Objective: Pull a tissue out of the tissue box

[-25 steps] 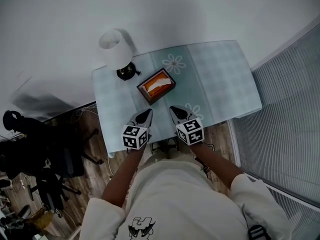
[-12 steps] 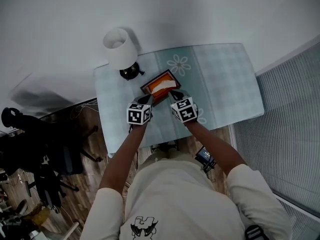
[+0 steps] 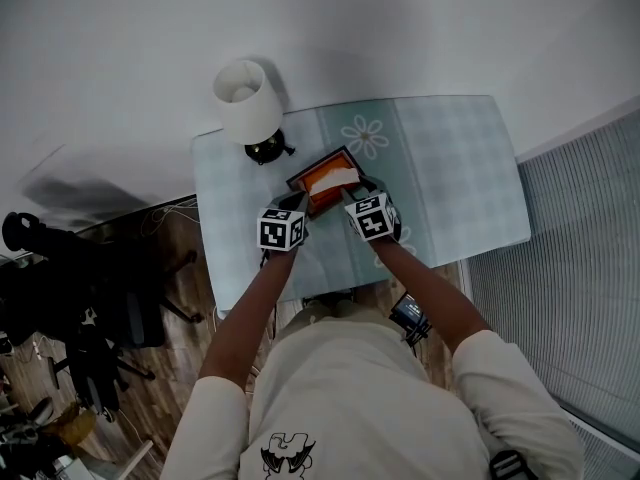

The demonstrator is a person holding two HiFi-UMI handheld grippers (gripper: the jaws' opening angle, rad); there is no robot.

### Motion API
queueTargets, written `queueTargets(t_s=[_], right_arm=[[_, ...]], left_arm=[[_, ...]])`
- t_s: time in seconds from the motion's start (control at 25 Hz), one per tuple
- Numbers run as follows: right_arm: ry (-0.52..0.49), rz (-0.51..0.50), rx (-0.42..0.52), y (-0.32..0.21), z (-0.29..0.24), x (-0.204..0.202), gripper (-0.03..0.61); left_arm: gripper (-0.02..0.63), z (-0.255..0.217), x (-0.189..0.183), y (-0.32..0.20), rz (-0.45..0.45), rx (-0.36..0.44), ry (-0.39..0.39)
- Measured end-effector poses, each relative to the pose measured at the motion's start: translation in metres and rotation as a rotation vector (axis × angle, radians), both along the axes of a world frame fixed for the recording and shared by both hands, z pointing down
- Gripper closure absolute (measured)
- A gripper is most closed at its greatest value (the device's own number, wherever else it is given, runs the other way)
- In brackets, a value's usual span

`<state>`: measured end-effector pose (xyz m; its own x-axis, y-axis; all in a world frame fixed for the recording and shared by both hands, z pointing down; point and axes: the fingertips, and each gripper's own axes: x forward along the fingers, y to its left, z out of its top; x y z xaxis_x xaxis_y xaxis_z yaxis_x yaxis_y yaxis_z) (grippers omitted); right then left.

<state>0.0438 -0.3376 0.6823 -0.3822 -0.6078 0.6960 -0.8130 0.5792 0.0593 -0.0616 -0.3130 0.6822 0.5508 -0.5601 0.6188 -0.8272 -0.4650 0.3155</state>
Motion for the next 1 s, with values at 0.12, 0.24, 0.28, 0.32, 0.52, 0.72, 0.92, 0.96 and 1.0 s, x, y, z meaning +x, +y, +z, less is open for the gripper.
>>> queueTargets(t_s=[0.12,0.24,0.28,0.32,0.52,0.72,0.92,0.96,1.0], right_arm=[[0.015,0.014,-0.034,-0.007,0.010,0.008,0.380],[-0.013,0.025,-0.069,-0.012,0.018,0.006,0.379],[-0.023,0.025,-0.076,-0.013,0.020,0.004,0.379],[-0.029,0.021,-0.077,-0.014,0.021,0.001,0.379],[-0.036,0.007,-0.044,-0.016,0.013,-0.010,0.473],[-0.033,0.017,-0.018,-0.019,0.010,-0.009,0.563],[-0.046,0.039,0.004,-0.019,0.003,-0.005,0.565],[-0.049,0.041,0.002,-0.017,0.001,-0.005,0.565],[-0.052,0.044,-0.001,-0.016,0.000,-0.006,0.565]], left_arm=[[0.607,0.000,-0.003,-0.001,-0.005,-0.002,-0.001],[0.607,0.000,-0.006,-0.002,-0.007,0.000,0.000],[0.607,0.000,-0.006,-0.002,-0.007,0.000,0.000],[0.607,0.000,-0.007,-0.002,-0.007,0.000,0.001],[0.607,0.000,-0.010,-0.003,-0.004,-0.001,0.004],[0.607,0.003,-0.010,-0.004,0.000,-0.004,0.008],[0.607,0.001,-0.008,-0.001,0.007,-0.003,0.012],[0.607,0.001,-0.008,0.000,0.009,-0.003,0.013],[0.607,0.000,-0.008,0.001,0.010,-0.002,0.013]])
